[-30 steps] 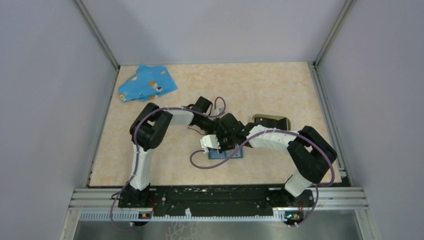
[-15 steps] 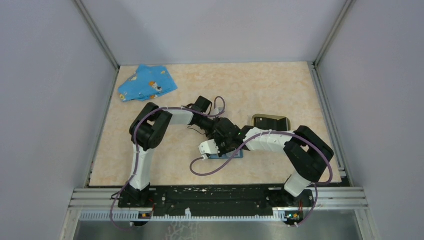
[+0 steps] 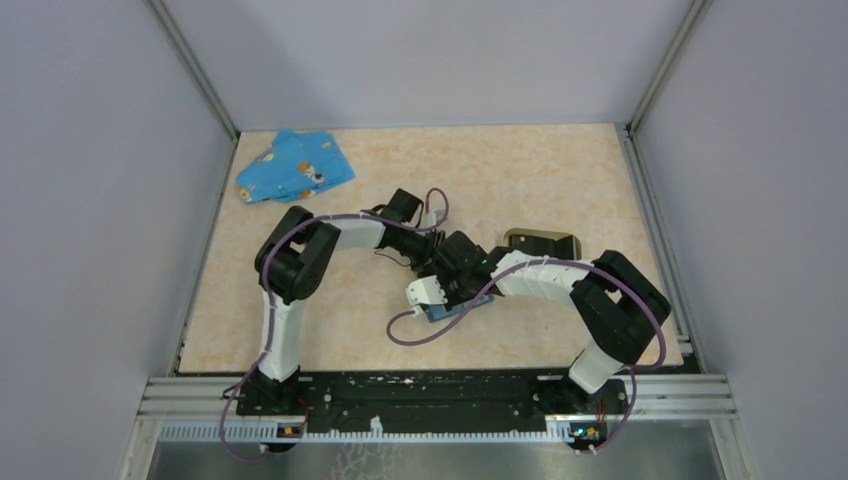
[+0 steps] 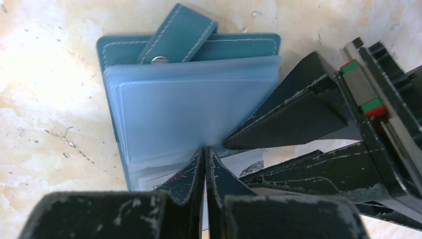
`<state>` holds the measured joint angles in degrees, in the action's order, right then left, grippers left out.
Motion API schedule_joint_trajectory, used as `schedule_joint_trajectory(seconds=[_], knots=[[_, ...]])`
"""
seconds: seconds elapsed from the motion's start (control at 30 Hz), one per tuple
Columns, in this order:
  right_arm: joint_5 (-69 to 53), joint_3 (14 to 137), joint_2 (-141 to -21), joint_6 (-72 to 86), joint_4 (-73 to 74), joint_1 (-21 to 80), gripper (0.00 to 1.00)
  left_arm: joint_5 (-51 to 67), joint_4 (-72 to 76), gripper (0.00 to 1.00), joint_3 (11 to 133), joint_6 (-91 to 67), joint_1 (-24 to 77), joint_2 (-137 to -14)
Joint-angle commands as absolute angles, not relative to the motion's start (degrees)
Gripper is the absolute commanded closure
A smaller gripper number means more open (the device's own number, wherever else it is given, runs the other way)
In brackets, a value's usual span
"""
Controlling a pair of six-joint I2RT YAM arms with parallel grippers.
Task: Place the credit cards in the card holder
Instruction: Insert the credit card into the card holder.
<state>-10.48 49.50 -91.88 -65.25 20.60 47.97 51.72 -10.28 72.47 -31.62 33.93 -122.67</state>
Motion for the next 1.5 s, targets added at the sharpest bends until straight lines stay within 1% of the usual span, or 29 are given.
schedule_joint_trajectory(seconds=[0.0,0.2,0.43,0.5,0.57,0.7,0.83,0.9,0.97,1.07,1.27,1.47], knots=[[-10.6,50.5,-89.6,-65.7,23.6,46.0,1.0,41.8,-9.4,0.56,71.0,-29.4,33.2,-120.7],[-13.3,51.1,-89.3,-64.2,24.0,45.2,1.0,38.9,-7.7,0.54,70.0,-31.0,33.0,-117.6],[-35.2,53.5,-85.1,-60.1,28.1,38.9,0.99,36.3,-5.4,0.55,67.0,-31.2,32.7,-113.5],[-38.7,53.3,-83.7,-58.8,27.6,37.6,0.98,36.0,-3.3,0.55,65.7,-31.5,32.7,-111.5],[-39.0,53.0,-83.2,-56.2,25.9,37.4,0.97,35.2,-1.3,0.55,64.1,-31.9,32.6,-109.5],[-37.3,52.4,-83.6,-50.3,21.5,37.4,0.98,31.5,2.1,0.56,60.7,-32.7,32.6,-105.2],[-31.1,52.4,-84.6,-39.7,15.4,37.5,1.0,28.4,8.2,0.62,52.7,-34.2,32.5,-99.0],[-28.1,52.8,-85.7,-36.8,14.0,38.3,1.0,30.0,11.6,0.65,49.2,-35.3,32.6,-97.7],[-24.9,53.2,-87.3,-35.4,13.6,39.7,1.0,32.4,15.4,0.71,46.3,-36.9,32.5,-97.8],[-20.6,54.9,-90.6,-33.7,14.0,41.7,1.0,35.4,22.4,0.77,42.7,-39.6,32.6,-98.8],[-15.7,56.1,-94.0,-31.5,14.1,42.6,1.0,37.1,27.0,0.78,41.7,-42.0,33.7,-101.4],[-13.7,56.0,-95.6,-31.6,13.8,42.7,1.0,36.0,26.4,0.79,41.2,-41.9,33.8,-104.0]])
